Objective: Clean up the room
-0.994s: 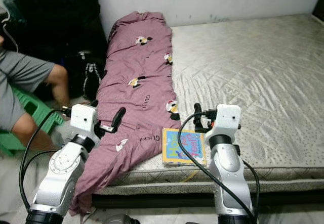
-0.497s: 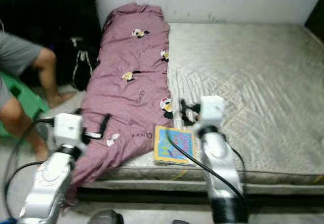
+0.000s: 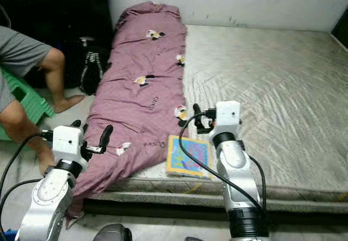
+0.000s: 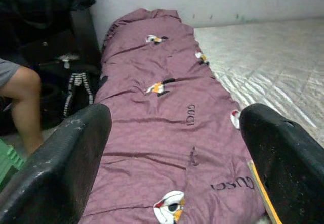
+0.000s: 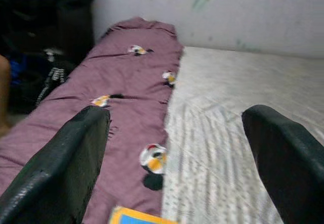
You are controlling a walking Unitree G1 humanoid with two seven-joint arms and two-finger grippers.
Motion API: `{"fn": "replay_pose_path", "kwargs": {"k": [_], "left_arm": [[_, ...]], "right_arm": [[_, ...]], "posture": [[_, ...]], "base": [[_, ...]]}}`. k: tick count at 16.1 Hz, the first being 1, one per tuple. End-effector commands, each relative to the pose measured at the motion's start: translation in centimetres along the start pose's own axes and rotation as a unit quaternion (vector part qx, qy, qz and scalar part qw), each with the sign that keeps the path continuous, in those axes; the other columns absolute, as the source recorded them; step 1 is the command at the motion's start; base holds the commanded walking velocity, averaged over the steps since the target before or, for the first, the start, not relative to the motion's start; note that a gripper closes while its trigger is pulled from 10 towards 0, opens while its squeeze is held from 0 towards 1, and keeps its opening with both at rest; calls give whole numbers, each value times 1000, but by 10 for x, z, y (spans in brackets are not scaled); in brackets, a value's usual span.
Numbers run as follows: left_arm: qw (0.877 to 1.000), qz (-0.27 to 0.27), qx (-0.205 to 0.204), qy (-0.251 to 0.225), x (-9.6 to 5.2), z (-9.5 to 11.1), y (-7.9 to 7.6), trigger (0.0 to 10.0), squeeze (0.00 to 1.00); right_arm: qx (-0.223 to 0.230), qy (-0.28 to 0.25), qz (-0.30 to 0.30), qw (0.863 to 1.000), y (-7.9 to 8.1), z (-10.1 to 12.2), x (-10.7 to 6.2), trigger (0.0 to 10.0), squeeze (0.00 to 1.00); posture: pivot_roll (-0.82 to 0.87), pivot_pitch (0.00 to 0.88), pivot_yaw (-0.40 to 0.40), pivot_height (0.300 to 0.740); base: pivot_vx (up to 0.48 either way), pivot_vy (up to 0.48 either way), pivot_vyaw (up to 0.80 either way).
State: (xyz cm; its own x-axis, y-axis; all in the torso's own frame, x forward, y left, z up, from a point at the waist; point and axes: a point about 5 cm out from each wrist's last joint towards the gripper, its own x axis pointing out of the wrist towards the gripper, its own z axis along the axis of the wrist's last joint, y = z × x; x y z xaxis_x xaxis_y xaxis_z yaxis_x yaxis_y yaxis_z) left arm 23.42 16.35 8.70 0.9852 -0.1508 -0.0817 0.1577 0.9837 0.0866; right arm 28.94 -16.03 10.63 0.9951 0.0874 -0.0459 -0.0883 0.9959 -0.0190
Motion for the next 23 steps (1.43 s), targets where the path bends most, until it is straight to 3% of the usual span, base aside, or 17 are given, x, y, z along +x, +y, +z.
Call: {"fn": "replay_pose_path", "kwargs": {"k": [1,6,10,15,23], "left_arm": [[1000,-14,1,-13,4,8,-6,10000,0],[1000,-13,-2,-10,3,8,-8,10000,0],[1000,-20,-3,-2,0,5,-9,10000,0],[1000,-29,0,0,1,6,-11,10000,0],[999,-44,-14,-17,-1,10,-15,10000,0]], "right_arm": [[-6,-6,-9,1000,-7,3,-2,10000,0],[-10,-8,1,1000,-2,4,3,10000,0],[-19,8,12,1000,1,-7,-7,10000,0],[-25,7,5,1000,-3,-6,-7,10000,0],[-27,5,11,1000,-1,-5,-3,10000,0]], "posture": [[8,0,-23,740],[12,0,-33,740],[16,0,-35,740],[9,0,-28,740],[7,0,-28,740]], "base": [[0,-439,0],[0,-413,0],[0,-360,0],[0,-277,566],[30,0,0]]}}
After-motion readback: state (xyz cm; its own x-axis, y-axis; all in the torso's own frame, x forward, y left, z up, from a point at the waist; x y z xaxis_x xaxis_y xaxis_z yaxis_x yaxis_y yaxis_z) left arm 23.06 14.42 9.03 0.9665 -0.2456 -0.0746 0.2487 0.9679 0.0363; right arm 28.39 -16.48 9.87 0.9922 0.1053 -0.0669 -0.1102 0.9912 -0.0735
